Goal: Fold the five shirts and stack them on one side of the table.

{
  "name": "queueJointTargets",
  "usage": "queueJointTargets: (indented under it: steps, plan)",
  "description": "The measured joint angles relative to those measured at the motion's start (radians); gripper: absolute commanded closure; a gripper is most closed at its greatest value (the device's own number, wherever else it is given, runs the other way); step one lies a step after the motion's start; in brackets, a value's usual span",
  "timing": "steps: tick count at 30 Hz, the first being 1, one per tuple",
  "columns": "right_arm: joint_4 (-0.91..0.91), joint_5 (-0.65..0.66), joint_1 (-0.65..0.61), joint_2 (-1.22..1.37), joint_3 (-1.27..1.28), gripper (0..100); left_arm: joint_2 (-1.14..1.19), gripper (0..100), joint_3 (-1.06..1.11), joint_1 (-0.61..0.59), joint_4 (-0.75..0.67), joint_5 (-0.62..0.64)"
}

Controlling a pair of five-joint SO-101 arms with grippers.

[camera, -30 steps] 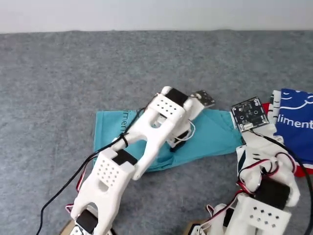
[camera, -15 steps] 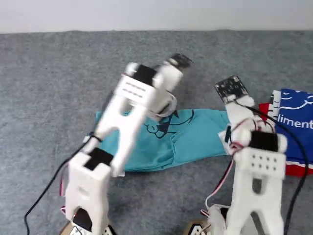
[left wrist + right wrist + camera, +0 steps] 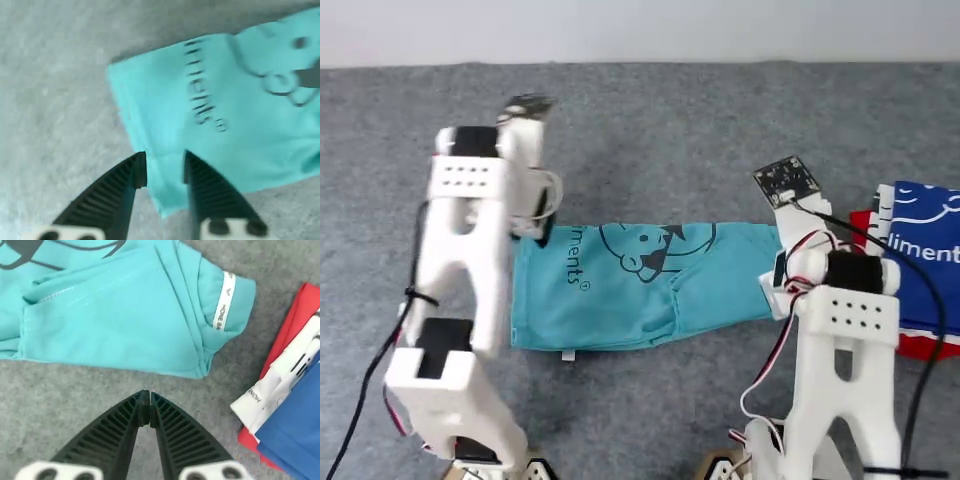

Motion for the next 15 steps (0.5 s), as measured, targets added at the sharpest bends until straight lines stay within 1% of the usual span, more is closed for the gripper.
queueJointTargets:
  steps: [3, 7, 10, 15]
  plan:
    - [0.028, 0.0, 0.0, -0.023, 0.0, 99.0, 0.0, 77, 0.068, -0.021, -0.006, 0.017]
    - [0.037, 0.0, 0.0, -0.037, 0.0, 99.0, 0.017, 77, 0.129, -0.021, -0.078, 0.017]
    - [0.037, 0.0, 0.034, -0.037, 0.0, 99.0, 0.087, 77, 0.137, -0.026, -0.118, 0.017]
    - [0.037, 0.0, 0.126, -0.037, 0.0, 99.0, 0.226, 77, 0.137, -0.04, -0.181, 0.018]
